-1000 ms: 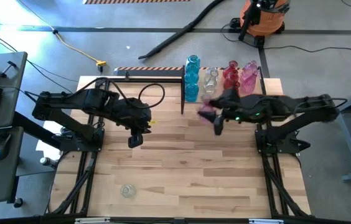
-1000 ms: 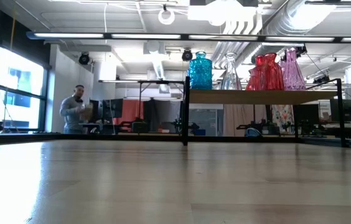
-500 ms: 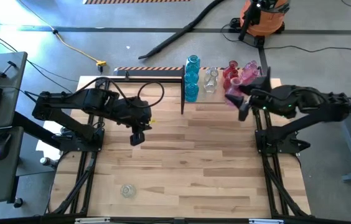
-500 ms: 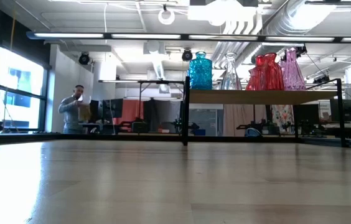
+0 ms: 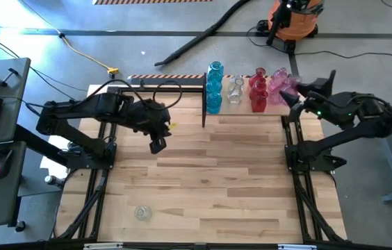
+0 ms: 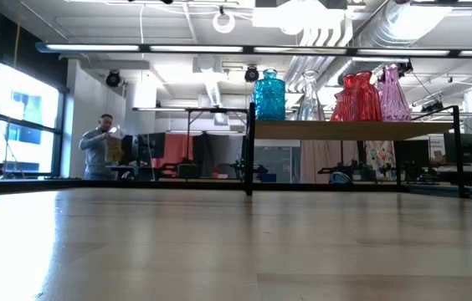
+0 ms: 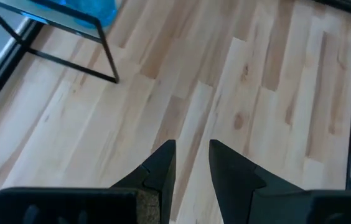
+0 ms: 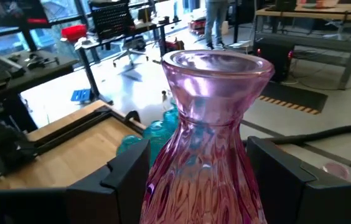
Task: Sort vases onto shelf
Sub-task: Put the purple vase on the shelf aligned with the other purple vase
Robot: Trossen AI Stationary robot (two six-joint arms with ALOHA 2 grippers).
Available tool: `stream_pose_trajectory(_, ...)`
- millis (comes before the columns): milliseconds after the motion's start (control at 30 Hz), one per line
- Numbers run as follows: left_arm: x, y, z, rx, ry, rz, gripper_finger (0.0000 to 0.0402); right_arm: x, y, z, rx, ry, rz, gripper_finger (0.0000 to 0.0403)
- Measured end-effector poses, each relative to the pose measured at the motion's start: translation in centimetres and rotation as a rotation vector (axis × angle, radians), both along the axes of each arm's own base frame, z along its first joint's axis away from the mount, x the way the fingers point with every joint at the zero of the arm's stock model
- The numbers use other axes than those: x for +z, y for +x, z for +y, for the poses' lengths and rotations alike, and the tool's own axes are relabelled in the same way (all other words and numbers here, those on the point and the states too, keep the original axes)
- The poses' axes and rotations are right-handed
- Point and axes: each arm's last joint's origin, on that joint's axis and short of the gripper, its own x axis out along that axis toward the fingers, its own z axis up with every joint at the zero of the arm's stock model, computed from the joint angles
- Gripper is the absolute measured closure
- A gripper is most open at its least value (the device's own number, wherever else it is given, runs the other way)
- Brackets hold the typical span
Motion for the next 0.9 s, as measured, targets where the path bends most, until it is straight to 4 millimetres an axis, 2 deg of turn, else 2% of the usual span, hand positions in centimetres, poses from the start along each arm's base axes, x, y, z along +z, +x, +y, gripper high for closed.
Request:
stream_pose_trajectory(133,0.0,0.1,1.0,0.038,0.000,-0.008,0.0314,-1.6,-1.0,-0.2,-0.019,0.014,-0.014,0.0185)
stream_pose_trajectory(333,0.1,0.0,2.4,0.095,0.000,-0.010,0.0314,-4.7,-1.2,-0.3,-0.054,0.014,0.019,0.0185)
stream_pose_trajectory(633,0.1,-0.2,3.9,0.156,0.000,-0.010,0.0314,-10.1,-0.4,-0.3,-0.187,0.008,0.042,0.0185)
stream_pose_trajectory(900,0.1,-0.3,4.9,0.194,0.000,-0.010,0.0314,-13.5,0.9,-0.2,-0.262,-0.050,0.058,0.0185)
